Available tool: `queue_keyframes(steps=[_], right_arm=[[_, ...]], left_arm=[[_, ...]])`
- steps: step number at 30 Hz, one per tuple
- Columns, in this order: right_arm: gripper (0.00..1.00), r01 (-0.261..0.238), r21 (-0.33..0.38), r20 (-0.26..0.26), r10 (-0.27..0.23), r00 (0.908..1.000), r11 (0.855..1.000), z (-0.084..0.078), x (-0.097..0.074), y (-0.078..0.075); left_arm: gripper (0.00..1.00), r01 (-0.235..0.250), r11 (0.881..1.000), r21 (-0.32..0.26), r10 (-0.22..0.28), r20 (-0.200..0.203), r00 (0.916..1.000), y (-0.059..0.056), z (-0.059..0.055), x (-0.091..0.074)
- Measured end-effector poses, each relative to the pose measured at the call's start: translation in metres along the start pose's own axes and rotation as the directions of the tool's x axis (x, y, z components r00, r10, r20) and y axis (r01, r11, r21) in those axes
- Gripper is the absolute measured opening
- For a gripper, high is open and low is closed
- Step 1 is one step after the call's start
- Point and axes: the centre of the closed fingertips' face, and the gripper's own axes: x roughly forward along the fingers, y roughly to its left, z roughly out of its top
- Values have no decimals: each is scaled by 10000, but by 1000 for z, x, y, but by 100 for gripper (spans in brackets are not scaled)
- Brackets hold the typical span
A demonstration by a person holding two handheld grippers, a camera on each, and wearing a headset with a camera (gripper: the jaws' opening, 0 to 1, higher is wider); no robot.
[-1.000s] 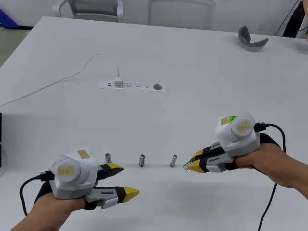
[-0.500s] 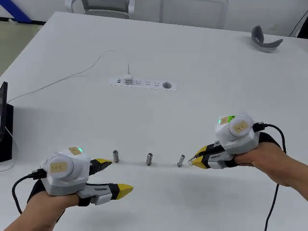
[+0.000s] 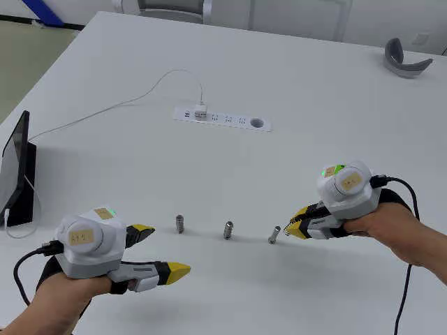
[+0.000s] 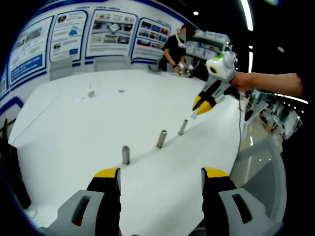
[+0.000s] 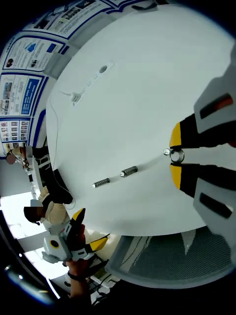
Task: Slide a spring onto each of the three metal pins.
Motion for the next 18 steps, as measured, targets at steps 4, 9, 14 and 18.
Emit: queue_keyframes(steps=[4, 9, 14, 18], right_arm=[[13, -74, -123, -49, 74, 10000, 9999, 4, 6, -2], [13, -129, -262, -176, 125, 9998, 9996, 6, 12, -4], [13, -177, -360, -258, 167, 9995, 9992, 7, 17, -5], [13, -211, -501, -426, 190, 9989, 9985, 4, 21, -5]], left_arm=[[68, -133, 9998, -157, 133, 16, 9999, 6, -3, -4], [67, -240, 9994, -266, 240, -10, 9997, 10, -6, -9], [67, -325, 9988, -368, 326, 20, 9995, 13, -6, -11], [67, -338, 9987, -386, 339, 18, 9994, 15, -6, -10]])
